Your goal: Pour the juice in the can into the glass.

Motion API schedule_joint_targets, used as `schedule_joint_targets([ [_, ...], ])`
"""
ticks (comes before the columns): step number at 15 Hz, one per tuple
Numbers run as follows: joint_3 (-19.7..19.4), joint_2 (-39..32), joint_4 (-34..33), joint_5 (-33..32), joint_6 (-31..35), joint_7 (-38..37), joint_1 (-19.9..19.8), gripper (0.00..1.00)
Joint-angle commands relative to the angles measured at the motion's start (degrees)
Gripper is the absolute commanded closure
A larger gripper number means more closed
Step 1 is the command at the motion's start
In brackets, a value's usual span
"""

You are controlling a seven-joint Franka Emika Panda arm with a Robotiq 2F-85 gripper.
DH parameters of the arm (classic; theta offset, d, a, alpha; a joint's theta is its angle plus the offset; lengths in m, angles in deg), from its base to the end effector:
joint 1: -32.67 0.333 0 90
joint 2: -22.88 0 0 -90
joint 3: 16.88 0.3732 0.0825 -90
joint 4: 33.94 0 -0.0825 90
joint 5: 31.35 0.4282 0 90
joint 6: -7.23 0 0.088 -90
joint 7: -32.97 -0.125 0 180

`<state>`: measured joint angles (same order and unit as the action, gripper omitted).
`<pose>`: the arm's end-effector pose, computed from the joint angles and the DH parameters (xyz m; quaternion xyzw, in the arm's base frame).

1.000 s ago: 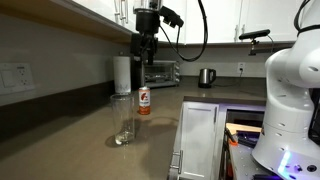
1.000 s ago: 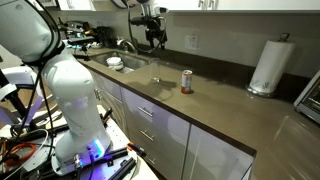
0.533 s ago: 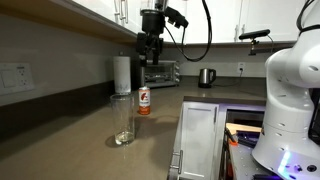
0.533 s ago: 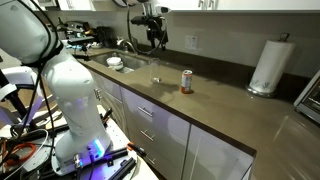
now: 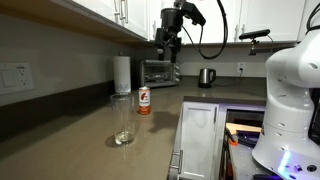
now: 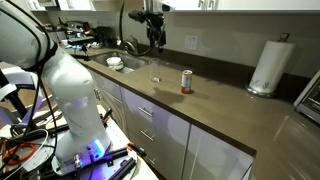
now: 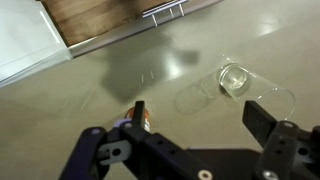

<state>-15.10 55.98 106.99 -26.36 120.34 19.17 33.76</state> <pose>0.3966 0.0281 0.5218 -0.9921 0.1123 -0.0410 0.0385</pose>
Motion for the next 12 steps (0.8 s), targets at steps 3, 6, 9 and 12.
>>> schedule_joint_targets([
  [3,-7.12,3.11,2.26,6.95,1.43,0.95,-4.48,0.0],
  [6,-10.79,1.6,1.71,10.9,3.65,1.76,-6.54,0.0],
  [9,-14.36,-0.57,0.79,15.78,6.79,3.19,-7.53,0.0],
  [12,-18.17,-3.69,-0.49,21.52,9.25,5.98,-7.61,0.0],
])
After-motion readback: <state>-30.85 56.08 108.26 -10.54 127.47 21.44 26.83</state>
